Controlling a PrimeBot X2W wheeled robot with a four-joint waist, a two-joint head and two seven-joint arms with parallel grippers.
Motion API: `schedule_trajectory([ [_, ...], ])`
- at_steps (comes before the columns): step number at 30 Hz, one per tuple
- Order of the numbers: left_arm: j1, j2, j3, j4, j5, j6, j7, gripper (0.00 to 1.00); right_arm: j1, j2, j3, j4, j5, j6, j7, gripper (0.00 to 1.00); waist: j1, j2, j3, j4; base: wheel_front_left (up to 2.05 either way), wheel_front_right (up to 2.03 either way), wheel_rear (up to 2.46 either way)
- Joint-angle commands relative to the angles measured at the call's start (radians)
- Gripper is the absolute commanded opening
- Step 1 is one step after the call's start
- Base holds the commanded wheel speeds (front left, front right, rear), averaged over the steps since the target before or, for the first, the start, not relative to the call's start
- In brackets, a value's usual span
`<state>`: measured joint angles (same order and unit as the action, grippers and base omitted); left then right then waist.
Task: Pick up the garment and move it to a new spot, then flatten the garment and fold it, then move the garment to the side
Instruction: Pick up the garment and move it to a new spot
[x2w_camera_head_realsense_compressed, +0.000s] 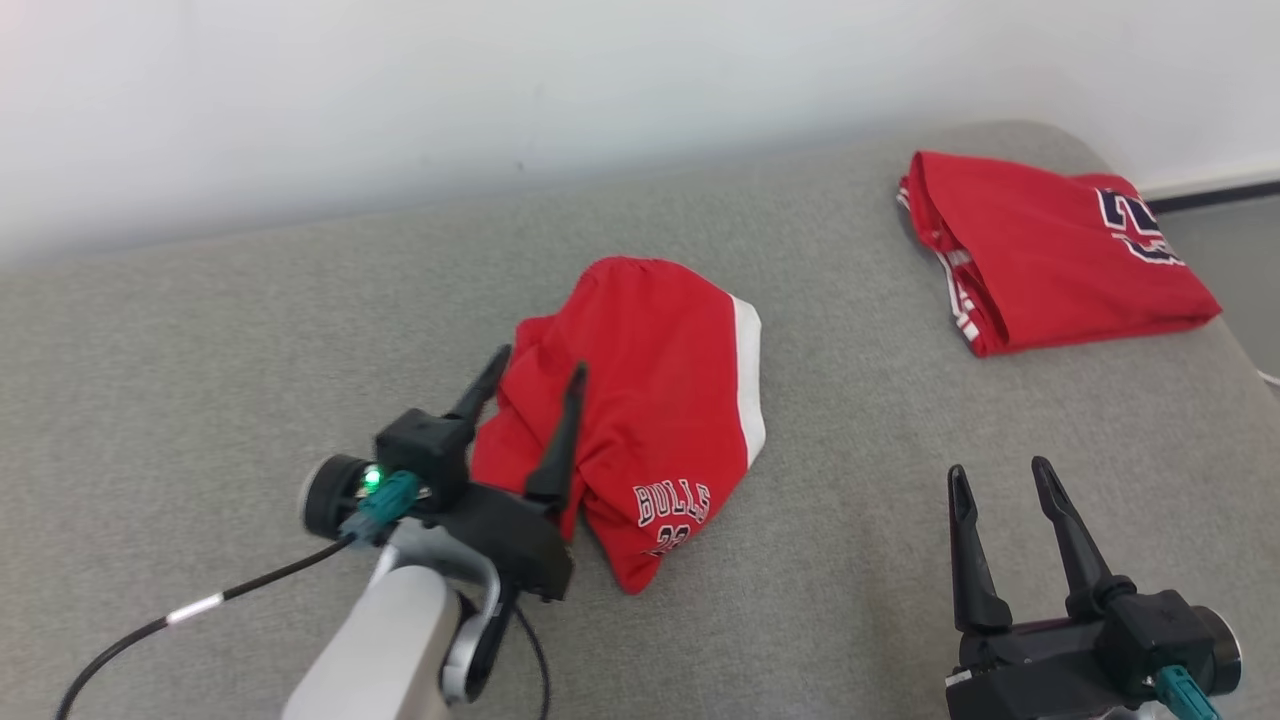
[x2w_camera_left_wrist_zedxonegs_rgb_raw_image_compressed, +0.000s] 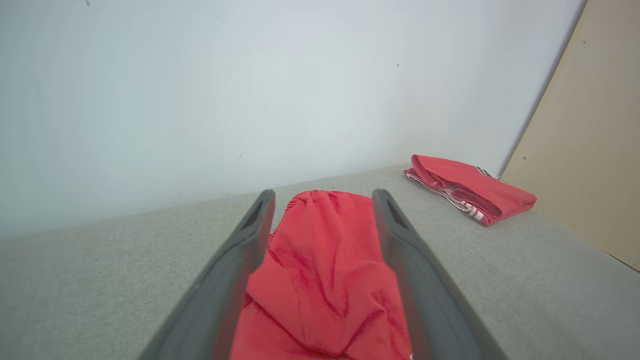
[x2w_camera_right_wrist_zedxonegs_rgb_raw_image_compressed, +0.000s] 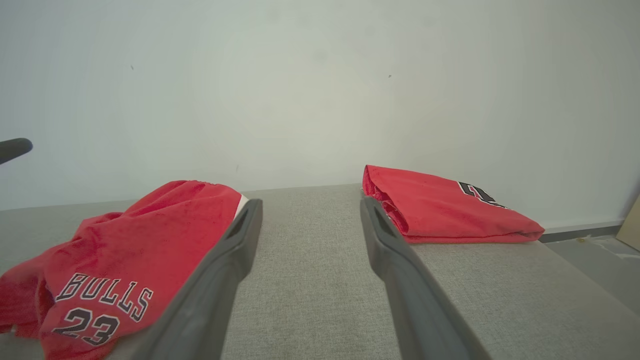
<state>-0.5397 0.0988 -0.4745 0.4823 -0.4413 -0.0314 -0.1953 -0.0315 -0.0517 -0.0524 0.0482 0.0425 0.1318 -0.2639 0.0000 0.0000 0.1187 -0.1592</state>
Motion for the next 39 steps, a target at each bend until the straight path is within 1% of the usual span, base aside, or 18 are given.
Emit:
schedule_trajectory([
  [1, 0.022, 0.019, 0.008, -0.016, 0.005, 0.012, -0.010, 1.00, 0.013, 0.003, -0.004, -0.002, -0.003, -0.003, 0.000, 1.00, 0.0000, 0.0000, -0.043, 0.042, 0.00, 0.00, 0.00],
  [7, 0.110, 0.097, 0.069, -0.096, -0.002, 0.056, -0.043, 1.00, 0.052, 0.003, -0.016, -0.004, -0.008, -0.003, 0.000, 1.00, 0.0000, 0.0000, -0.114, 0.090, 0.00, 0.00, 0.00],
  [13, 0.232, 0.181, 0.124, -0.179, -0.003, 0.097, -0.055, 1.00, 0.082, 0.003, -0.025, -0.011, -0.007, -0.003, 0.000, 1.00, 0.0000, 0.0000, -0.157, 0.129, 0.00, 0.00, 0.00],
  [17, 0.313, 0.220, 0.154, -0.244, -0.006, 0.130, -0.060, 1.00, 0.098, 0.003, -0.034, -0.015, -0.002, -0.003, 0.000, 1.00, 0.0000, 0.0000, -0.173, 0.151, 0.00, 0.00, 0.00],
  [22, 0.412, 0.255, 0.195, -0.325, -0.018, 0.165, -0.062, 1.00, 0.118, 0.003, -0.038, -0.018, 0.009, -0.003, 0.000, 1.00, 0.0000, 0.0000, -0.182, 0.170, 0.00, 0.00, 0.00],
  [27, 0.498, 0.301, 0.206, -0.391, 0.019, 0.189, -0.065, 1.00, 0.127, 0.003, -0.036, -0.016, 0.016, -0.003, 0.000, 1.00, 0.0000, 0.0000, -0.187, 0.176, 0.00, 0.00, 0.00],
  [29, 0.525, 0.306, 0.204, -0.409, 0.022, 0.196, -0.065, 1.00, 0.133, 0.003, -0.038, -0.014, 0.019, -0.003, 0.000, 1.00, 0.0000, 0.0000, -0.189, 0.177, 0.00, 0.00, 0.00],
  [32, 0.562, 0.314, 0.197, -0.431, 0.025, 0.196, -0.066, 1.00, 0.139, 0.003, -0.040, -0.010, 0.018, -0.003, 0.000, 1.00, 0.0000, 0.0000, -0.193, 0.177, 0.00, 0.00, 0.00],
  [39, 0.610, 0.305, 0.201, -0.454, 0.002, 0.195, -0.068, 1.00, 0.154, 0.003, -0.045, -0.002, 0.018, -0.003, 0.000, 1.00, 0.0000, 0.0000, -0.202, 0.175, 0.00, 0.00, 0.00],
])
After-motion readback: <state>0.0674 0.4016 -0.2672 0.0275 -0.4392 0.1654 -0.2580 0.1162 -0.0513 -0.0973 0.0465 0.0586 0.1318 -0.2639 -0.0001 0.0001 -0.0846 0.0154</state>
